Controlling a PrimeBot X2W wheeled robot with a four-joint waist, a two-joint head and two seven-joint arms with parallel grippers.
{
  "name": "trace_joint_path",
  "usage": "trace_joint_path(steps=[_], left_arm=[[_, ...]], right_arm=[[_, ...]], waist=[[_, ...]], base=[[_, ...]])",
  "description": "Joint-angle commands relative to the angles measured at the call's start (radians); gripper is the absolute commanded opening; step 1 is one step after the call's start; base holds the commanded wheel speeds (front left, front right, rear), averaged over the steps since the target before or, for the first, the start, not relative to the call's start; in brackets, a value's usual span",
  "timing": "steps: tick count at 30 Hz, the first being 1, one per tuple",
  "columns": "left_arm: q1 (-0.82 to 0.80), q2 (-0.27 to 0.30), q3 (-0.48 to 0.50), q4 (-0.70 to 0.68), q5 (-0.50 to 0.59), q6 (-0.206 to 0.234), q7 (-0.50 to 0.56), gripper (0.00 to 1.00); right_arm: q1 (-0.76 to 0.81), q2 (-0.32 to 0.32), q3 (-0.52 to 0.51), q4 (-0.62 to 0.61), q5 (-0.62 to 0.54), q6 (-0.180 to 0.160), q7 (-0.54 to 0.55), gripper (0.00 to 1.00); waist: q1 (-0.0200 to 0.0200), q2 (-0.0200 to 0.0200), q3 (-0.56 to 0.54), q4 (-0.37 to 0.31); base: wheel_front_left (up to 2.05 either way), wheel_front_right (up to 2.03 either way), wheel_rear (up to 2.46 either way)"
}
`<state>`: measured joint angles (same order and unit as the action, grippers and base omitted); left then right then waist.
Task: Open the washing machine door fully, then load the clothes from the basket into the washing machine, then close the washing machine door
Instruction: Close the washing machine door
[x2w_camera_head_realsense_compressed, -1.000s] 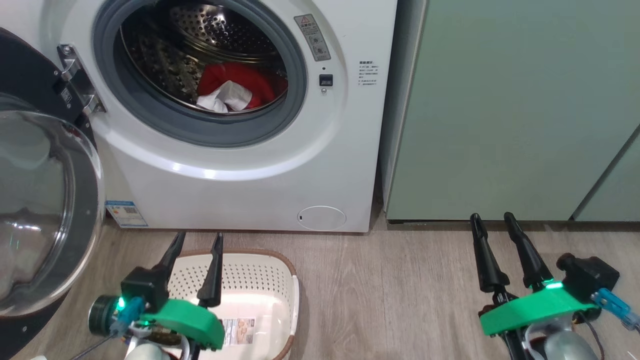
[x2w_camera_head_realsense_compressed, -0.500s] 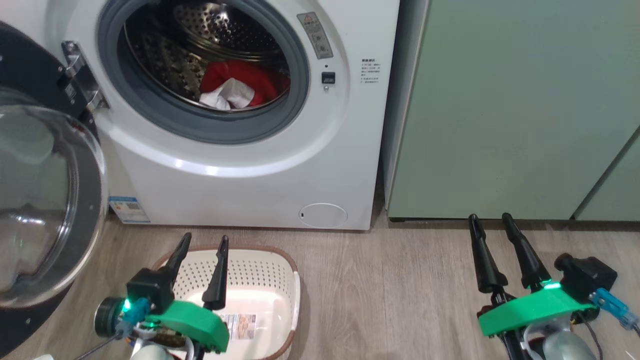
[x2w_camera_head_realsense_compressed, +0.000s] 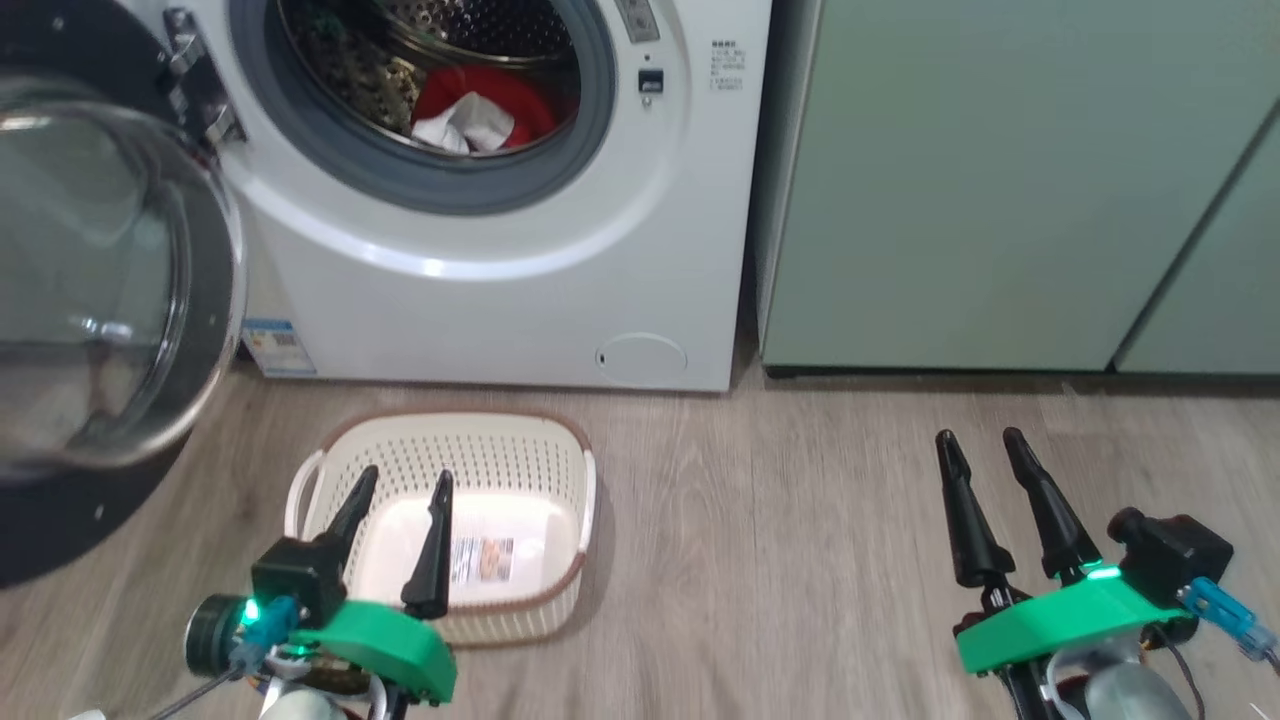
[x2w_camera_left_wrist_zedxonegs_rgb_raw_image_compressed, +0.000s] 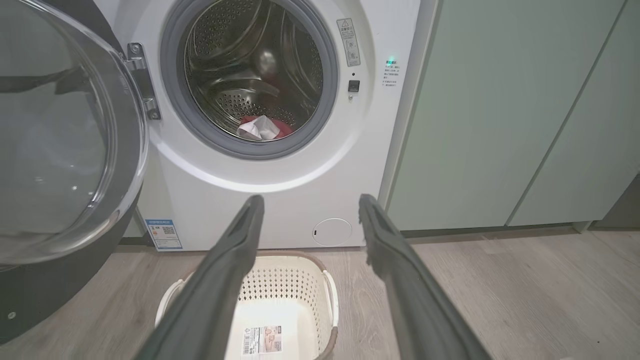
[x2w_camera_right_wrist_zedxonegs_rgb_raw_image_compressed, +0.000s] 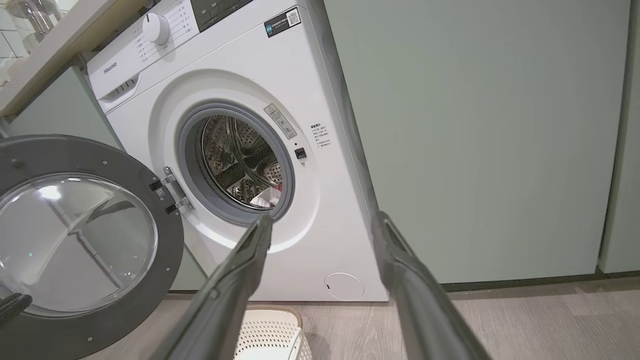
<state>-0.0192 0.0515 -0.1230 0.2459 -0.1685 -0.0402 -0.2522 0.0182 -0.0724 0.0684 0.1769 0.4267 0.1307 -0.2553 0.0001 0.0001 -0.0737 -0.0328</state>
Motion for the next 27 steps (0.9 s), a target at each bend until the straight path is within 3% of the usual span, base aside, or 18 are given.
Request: trace_joint_path(steps=[1,12,27], left_arm=[[-0.043,-0.001,0.04,-0.031,0.007,0.009,-0.01,1.0],[-0.042,-0.001,0.043,-0.047,0.05,0.019,-0.01,1.0],[-0.036,-0.001,0.043,-0.063,0.048,0.026,-0.01,1.0]], right_arm=[[-0.024,-0.009,0.022,-0.03,0.002,0.0,-0.006,1.0],[-0.027,-0.011,0.025,-0.02,0.005,0.0,-0.006,1.0],[-0.028,-0.008,0.023,-0.019,0.001,0.0,-0.006,1.0]], waist=[[-0.0001,-0.0001,0.0,0.001],[-0.0001,-0.0001,0.004,0.004],[-0.0001,-0.0001,0.002,-0.001]], base=[[-2.13,2.13,0.0],[-1.46,1.44,0.01],[-0.08,0.08,0.0]])
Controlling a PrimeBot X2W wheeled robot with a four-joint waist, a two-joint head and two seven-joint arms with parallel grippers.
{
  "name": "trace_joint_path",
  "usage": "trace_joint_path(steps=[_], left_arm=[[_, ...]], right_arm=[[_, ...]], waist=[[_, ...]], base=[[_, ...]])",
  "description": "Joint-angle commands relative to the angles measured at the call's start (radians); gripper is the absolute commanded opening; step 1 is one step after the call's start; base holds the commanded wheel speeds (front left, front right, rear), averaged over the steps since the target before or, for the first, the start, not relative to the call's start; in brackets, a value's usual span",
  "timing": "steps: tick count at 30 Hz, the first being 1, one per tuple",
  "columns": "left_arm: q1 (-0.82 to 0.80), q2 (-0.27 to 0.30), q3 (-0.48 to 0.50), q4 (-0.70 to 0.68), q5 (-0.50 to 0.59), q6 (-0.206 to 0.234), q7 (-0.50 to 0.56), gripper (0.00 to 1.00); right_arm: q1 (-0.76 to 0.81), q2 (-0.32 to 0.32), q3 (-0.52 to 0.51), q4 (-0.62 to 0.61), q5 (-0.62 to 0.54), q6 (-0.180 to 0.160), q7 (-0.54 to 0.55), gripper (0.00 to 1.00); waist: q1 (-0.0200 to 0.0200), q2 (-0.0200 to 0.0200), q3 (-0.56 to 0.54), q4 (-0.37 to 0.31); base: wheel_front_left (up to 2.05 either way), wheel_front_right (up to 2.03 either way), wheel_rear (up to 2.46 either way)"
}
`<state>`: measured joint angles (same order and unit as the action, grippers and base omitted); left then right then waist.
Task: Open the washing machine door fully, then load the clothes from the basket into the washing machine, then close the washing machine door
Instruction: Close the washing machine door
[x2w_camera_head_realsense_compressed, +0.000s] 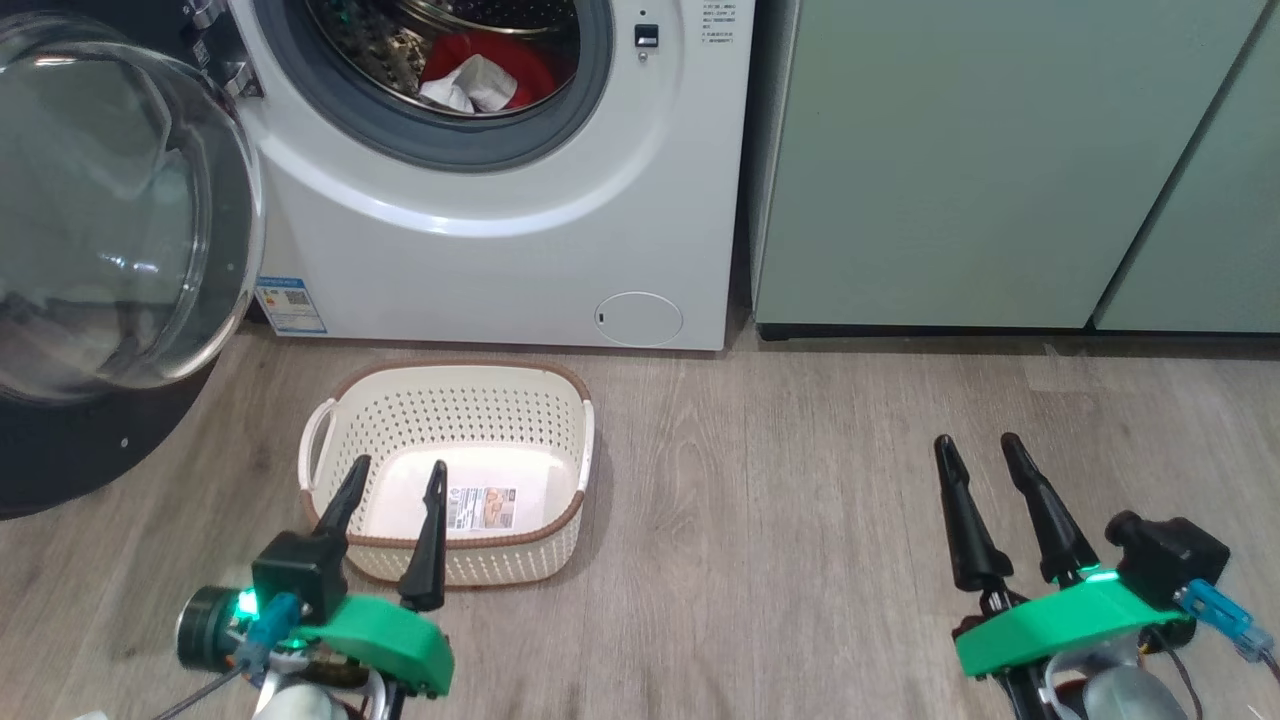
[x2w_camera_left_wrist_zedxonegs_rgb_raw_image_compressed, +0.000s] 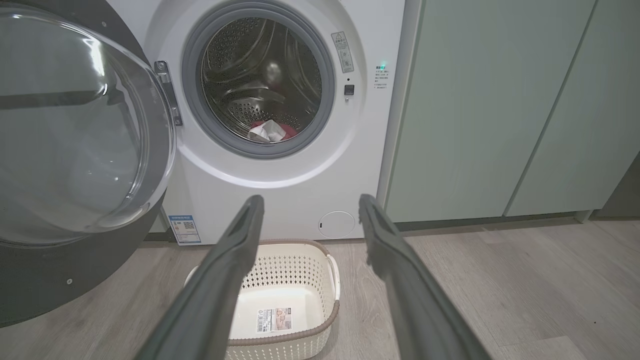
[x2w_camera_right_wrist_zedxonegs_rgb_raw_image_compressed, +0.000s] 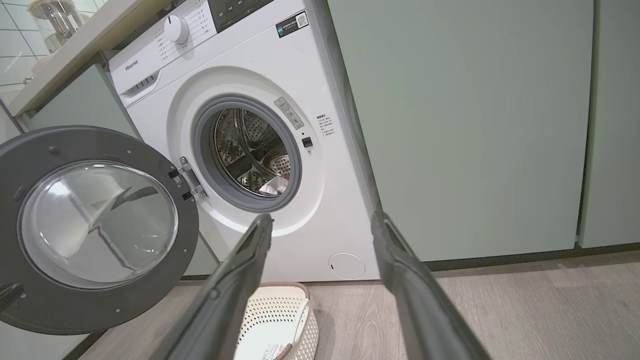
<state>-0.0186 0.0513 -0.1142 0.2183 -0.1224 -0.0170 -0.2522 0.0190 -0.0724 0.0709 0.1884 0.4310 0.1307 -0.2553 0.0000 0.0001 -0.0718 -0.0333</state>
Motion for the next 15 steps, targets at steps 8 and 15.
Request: trace_joint_path(steps=[8,15], left_arm=[[-0.039,-0.001,0.031,-0.027,-0.001,0.001,-0.01,1.0],[-0.049,-0.001,0.021,-0.023,-0.008,0.006,-0.01,1.0]], right_arm=[[-0.027,-0.007,0.02,-0.031,-0.004,0.0,-0.006,1.0],[-0.024,-0.008,0.019,-0.04,-0.004,0.0,-0.006,1.0]], waist=[[0.0,-0.0001,0.004,0.003],[0.0,-0.0001,0.031,0.04]], base=[[0.0,0.0,0.0],[0.0,0.0,0.0]])
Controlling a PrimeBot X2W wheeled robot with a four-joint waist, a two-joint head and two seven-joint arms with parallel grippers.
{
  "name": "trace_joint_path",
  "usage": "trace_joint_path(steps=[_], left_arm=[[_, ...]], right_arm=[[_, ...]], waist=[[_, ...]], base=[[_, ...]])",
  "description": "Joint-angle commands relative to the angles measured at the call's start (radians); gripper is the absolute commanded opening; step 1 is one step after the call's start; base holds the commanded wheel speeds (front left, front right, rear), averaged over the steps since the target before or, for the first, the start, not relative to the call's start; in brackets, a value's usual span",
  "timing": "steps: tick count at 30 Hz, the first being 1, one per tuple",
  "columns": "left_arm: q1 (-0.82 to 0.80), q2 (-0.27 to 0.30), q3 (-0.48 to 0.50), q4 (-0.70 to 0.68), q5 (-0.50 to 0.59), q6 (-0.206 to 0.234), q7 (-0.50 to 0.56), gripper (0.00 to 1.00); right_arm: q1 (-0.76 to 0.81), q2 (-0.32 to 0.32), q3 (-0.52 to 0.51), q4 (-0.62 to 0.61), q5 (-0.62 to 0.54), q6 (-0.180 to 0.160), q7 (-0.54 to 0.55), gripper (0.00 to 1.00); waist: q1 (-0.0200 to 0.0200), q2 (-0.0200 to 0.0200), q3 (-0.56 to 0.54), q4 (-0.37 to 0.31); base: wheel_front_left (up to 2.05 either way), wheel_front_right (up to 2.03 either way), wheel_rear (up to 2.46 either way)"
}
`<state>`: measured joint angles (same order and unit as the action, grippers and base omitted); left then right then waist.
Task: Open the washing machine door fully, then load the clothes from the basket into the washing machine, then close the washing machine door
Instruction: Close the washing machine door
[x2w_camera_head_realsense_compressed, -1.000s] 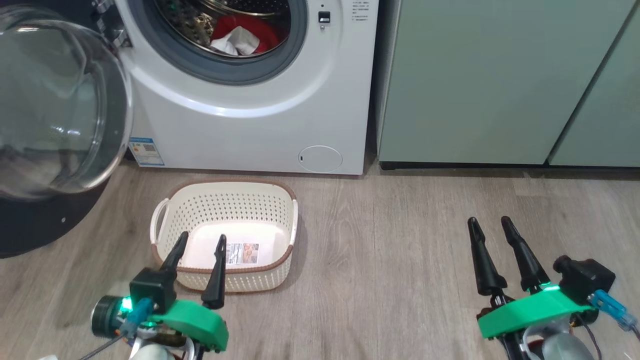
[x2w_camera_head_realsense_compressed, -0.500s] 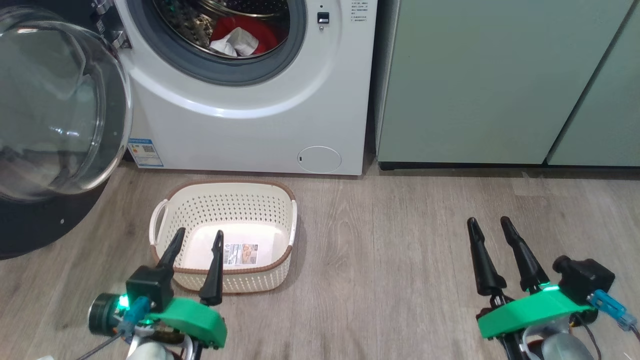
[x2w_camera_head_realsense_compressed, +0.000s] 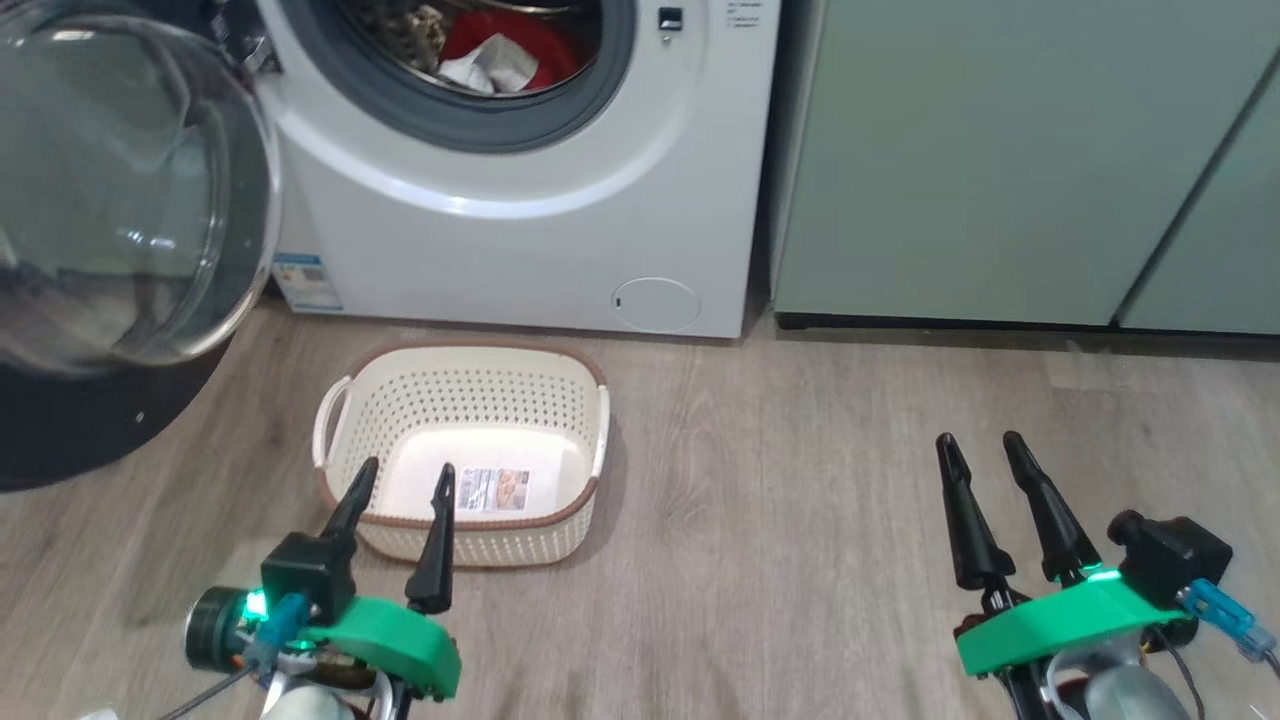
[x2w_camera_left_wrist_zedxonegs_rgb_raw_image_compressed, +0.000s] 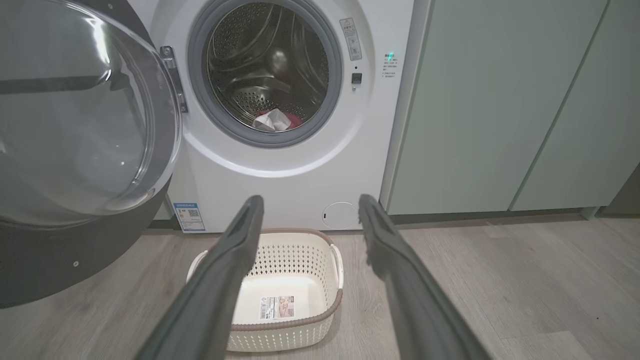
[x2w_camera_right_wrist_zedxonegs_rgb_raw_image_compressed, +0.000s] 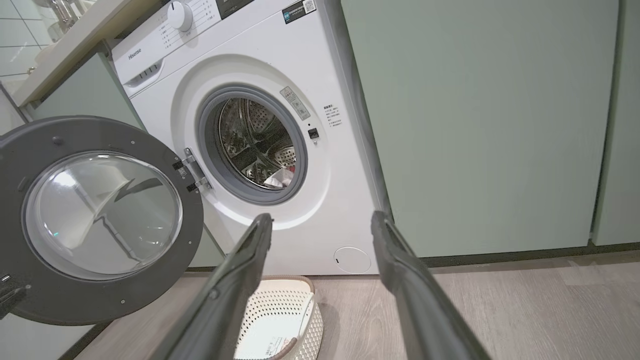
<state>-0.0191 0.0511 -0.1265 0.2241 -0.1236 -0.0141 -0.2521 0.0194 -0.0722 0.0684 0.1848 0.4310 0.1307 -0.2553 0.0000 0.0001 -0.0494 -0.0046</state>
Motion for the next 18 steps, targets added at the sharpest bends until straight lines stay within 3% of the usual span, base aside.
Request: trace_joint_path(steps=[1,6,18], left_arm=[[-0.051,-0.001,0.03,-0.029,-0.008,0.004,-0.01,1.0],[-0.064,-0.001,0.019,-0.029,-0.008,0.009,-0.01,1.0],[-0.073,-0.001,0.041,-0.039,0.019,-0.009,-0.01,1.0]], right_arm=[[-0.025,-0.008,0.023,-0.038,-0.003,0.0,-0.006,1.0],[-0.024,-0.007,0.027,-0.043,-0.003,0.0,-0.006,1.0],[-0.032,0.007,0.038,-0.044,0.009,0.0,-0.006,1.0]], waist=[[0.0,-0.0001,0.015,0.023],[0.0,-0.0001,0.038,0.106],[0.0,-0.0001,0.03,0.387]], base=[[0.0,0.0,0.0],[0.0,0.0,0.0],[0.0,0.0,0.0]])
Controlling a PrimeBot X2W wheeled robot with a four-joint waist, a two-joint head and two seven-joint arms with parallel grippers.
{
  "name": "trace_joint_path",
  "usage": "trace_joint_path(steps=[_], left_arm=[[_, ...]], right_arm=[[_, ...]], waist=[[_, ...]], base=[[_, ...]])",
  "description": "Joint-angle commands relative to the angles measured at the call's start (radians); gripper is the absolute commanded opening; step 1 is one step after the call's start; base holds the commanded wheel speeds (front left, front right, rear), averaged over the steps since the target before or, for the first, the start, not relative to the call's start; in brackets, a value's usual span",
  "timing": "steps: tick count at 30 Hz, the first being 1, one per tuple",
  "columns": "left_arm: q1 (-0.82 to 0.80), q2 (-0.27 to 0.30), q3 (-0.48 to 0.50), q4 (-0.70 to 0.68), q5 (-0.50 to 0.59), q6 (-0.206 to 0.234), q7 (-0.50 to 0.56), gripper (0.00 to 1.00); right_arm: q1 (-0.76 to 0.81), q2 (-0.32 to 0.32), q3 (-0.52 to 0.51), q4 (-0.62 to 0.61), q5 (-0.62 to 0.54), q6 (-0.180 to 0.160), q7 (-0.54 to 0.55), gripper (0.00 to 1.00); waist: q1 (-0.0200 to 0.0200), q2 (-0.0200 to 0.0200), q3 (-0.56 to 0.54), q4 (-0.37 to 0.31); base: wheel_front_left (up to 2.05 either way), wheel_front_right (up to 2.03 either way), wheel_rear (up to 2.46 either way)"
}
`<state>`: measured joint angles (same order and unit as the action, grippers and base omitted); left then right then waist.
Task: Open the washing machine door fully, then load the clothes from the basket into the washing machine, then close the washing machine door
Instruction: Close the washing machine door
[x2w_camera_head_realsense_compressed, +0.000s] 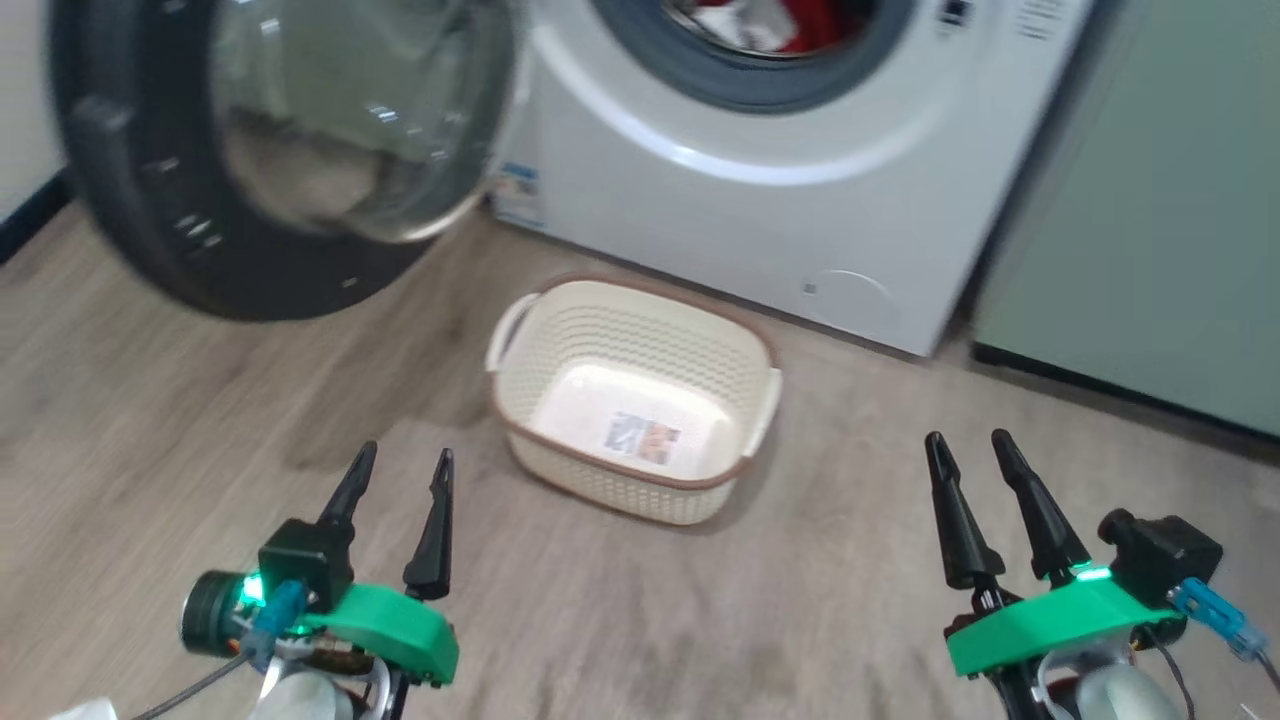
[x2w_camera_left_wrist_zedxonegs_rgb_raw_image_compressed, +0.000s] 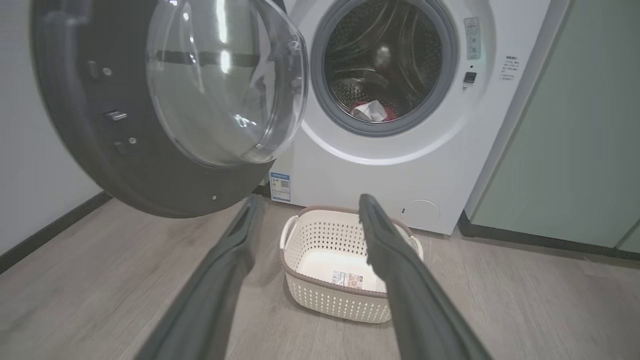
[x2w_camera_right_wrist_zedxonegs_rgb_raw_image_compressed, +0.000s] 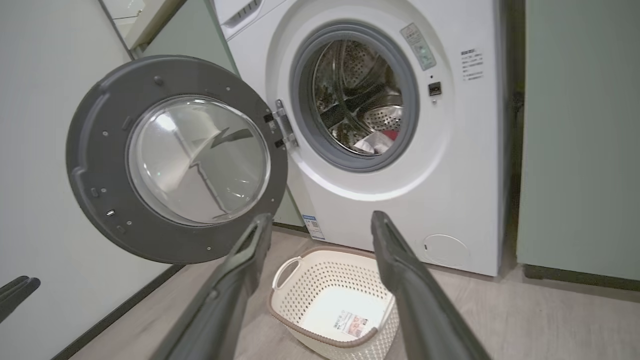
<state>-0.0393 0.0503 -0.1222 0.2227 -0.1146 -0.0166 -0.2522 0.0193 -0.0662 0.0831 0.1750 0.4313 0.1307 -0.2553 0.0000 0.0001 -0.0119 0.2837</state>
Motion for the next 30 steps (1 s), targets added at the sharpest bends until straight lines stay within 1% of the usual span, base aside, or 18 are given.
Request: trace_joint_path(steps=[1,5,6,13,20,30], left_arm=[[-0.054,0.0,0.038,-0.04,0.011,-0.01,-0.01,1.0],[-0.056,0.0,0.045,-0.048,0.023,-0.018,-0.01,1.0],[-0.052,0.002,0.054,-0.054,0.024,-0.014,-0.01,1.0],[-0.022,0.002,0.113,-0.097,0.027,0.016,-0.01,1.0],[0.009,0.001,0.15,-0.134,0.02,0.03,-0.01,1.0],[0.023,0.0,0.162,-0.153,0.018,0.038,-0.01,1.0]], right_arm=[[-0.031,0.002,0.022,-0.034,0.011,0.0,-0.006,1.0],[-0.031,0.007,0.028,-0.026,0.012,0.0,-0.006,1.0],[-0.038,0.009,0.04,-0.024,0.013,0.0,-0.006,1.0],[-0.095,0.013,0.092,-0.007,0.028,0.0,-0.006,1.0],[-0.113,0.012,0.127,0.024,0.035,0.0,-0.006,1.0],[-0.136,0.0,0.144,0.041,0.045,0.0,-0.006,1.0]], waist=[[0.0,-0.0001,-0.01,0.121],[0.0,-0.0001,-0.027,0.2],[0.0,-0.0001,-0.024,0.204],[0.0,-0.0001,-0.017,0.209],[0.0,-0.0001,-0.016,0.212],[0.0,-0.0001,-0.019,0.21]], base=[[0.0,0.0,0.0],[0.0,0.0,0.0],[0.0,0.0,0.0],[0.0,0.0,0.0],[0.0,0.0,0.0],[0.0,0.0,0.0]])
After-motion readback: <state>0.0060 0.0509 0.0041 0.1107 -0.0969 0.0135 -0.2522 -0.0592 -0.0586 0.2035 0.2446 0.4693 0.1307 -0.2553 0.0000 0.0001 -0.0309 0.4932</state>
